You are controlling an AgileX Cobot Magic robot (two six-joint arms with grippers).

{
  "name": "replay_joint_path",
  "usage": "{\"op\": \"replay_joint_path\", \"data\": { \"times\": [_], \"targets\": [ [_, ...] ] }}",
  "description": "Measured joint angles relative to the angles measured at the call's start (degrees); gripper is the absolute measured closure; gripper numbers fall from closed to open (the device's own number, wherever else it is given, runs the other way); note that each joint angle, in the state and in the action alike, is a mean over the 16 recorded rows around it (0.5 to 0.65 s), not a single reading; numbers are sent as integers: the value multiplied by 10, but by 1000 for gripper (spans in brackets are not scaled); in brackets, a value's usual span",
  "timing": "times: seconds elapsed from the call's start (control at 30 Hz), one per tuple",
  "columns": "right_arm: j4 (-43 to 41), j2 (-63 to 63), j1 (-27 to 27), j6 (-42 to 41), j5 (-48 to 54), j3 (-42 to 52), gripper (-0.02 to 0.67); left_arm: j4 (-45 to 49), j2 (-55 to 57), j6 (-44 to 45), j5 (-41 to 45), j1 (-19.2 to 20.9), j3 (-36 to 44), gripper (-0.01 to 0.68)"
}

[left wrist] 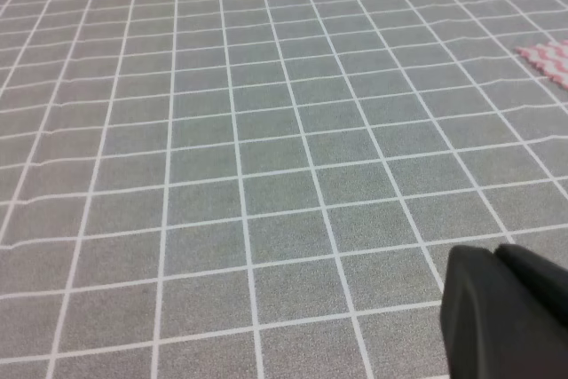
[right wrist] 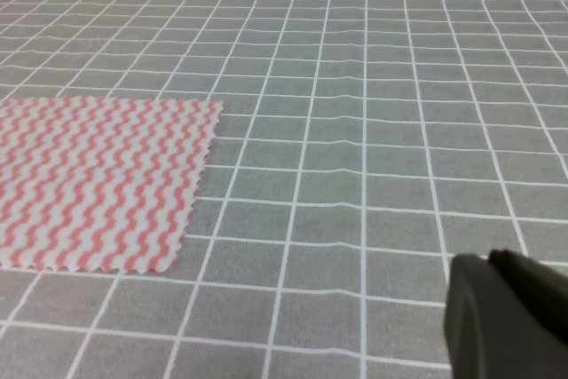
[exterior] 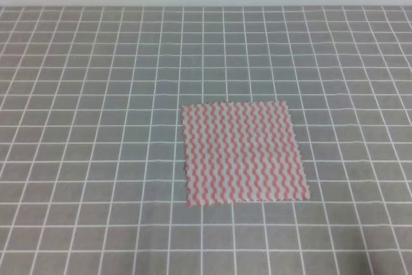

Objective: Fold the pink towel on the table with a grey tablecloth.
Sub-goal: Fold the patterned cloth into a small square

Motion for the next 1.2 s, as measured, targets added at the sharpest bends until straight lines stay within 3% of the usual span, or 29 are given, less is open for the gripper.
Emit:
{"op": "replay_joint_path", "data": {
  "times": [0.63, 0.8, 1.2],
  "targets": [
    [12, 0, 0, 0, -16, 0, 666, -21, 0, -8, -38, 0, 1, 676],
    [70, -2, 0, 0, -64, 2, 666, -70, -1, -30, -82, 0, 2, 676],
    [299, -2, 0, 0, -161, 1, 666, -216, -1, -76, -142, 0, 2, 676]
  ]
}}
